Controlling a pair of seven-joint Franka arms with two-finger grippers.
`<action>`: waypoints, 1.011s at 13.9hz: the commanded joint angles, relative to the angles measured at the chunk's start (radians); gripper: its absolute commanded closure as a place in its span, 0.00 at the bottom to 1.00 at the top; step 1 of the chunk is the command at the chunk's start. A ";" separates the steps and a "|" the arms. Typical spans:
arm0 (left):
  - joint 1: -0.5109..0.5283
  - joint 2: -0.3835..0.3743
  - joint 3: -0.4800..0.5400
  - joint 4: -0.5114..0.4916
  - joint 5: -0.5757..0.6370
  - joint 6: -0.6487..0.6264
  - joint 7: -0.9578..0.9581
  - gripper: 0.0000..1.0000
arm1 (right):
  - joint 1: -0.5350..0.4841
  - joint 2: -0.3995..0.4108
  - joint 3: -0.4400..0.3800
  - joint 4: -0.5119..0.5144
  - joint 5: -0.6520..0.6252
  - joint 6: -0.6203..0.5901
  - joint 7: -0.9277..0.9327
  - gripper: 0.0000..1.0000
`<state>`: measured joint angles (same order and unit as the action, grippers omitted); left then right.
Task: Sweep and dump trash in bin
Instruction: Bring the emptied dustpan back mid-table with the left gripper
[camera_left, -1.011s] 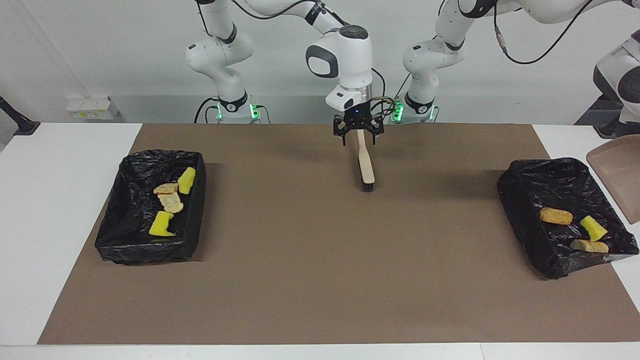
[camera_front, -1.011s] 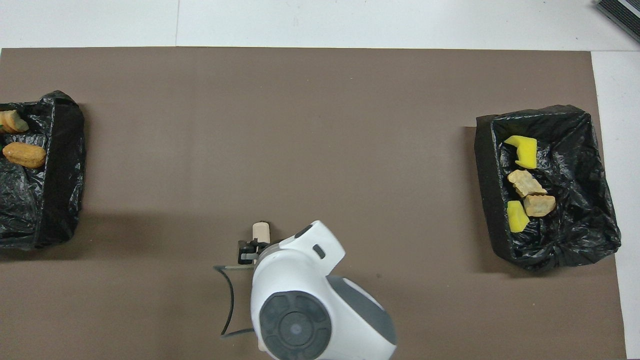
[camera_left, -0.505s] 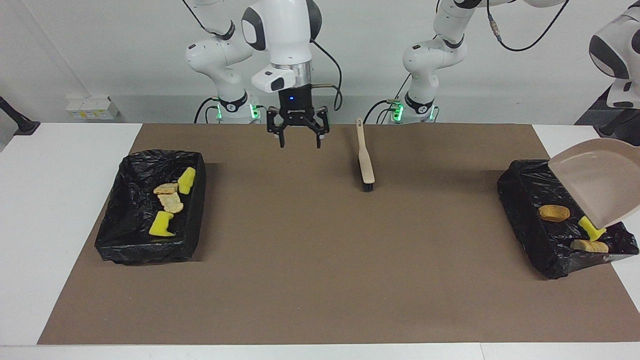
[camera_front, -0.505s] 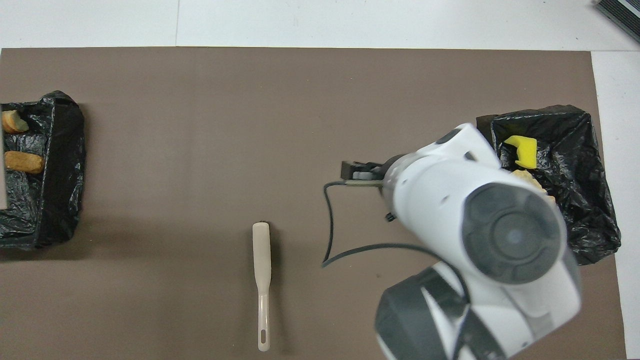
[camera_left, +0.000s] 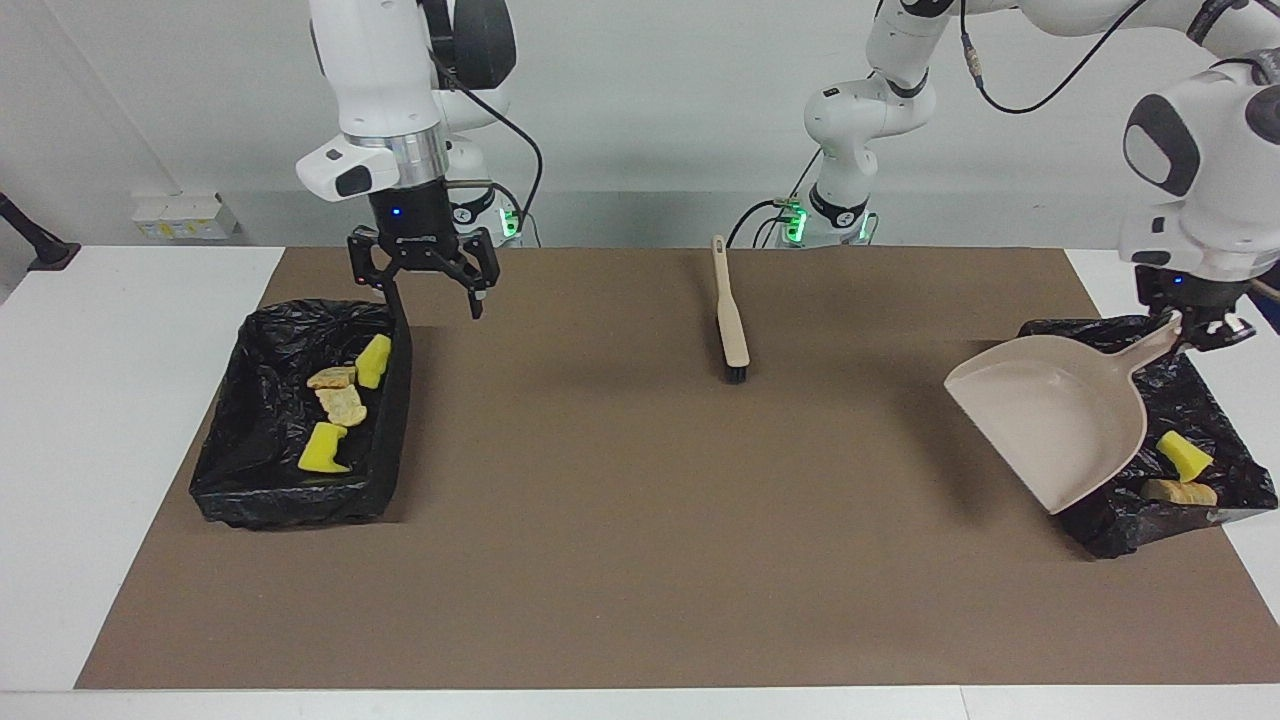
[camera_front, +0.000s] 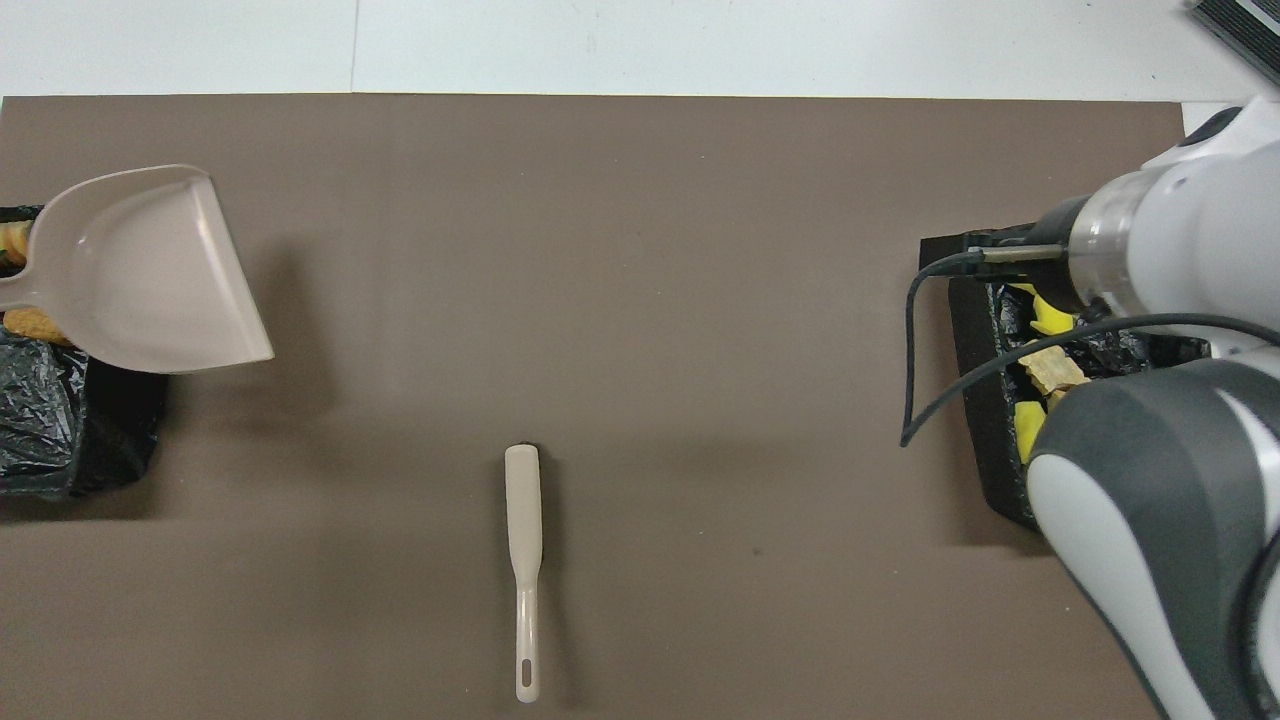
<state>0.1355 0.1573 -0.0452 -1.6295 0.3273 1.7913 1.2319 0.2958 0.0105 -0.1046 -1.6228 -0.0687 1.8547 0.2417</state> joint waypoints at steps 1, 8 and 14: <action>-0.075 -0.015 0.013 -0.065 -0.062 0.040 -0.234 1.00 | -0.052 0.094 0.017 0.183 0.018 -0.150 -0.079 0.00; -0.353 0.071 0.013 -0.124 -0.203 0.156 -1.035 1.00 | -0.205 -0.035 0.128 0.178 0.027 -0.385 -0.121 0.00; -0.545 0.151 0.013 -0.125 -0.325 0.298 -1.440 1.00 | -0.242 -0.083 0.135 0.123 0.056 -0.436 -0.119 0.00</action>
<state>-0.3672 0.3029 -0.0537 -1.7376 0.0584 2.0360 -0.1312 0.0951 -0.0664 0.0101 -1.4672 -0.0459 1.4125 0.1528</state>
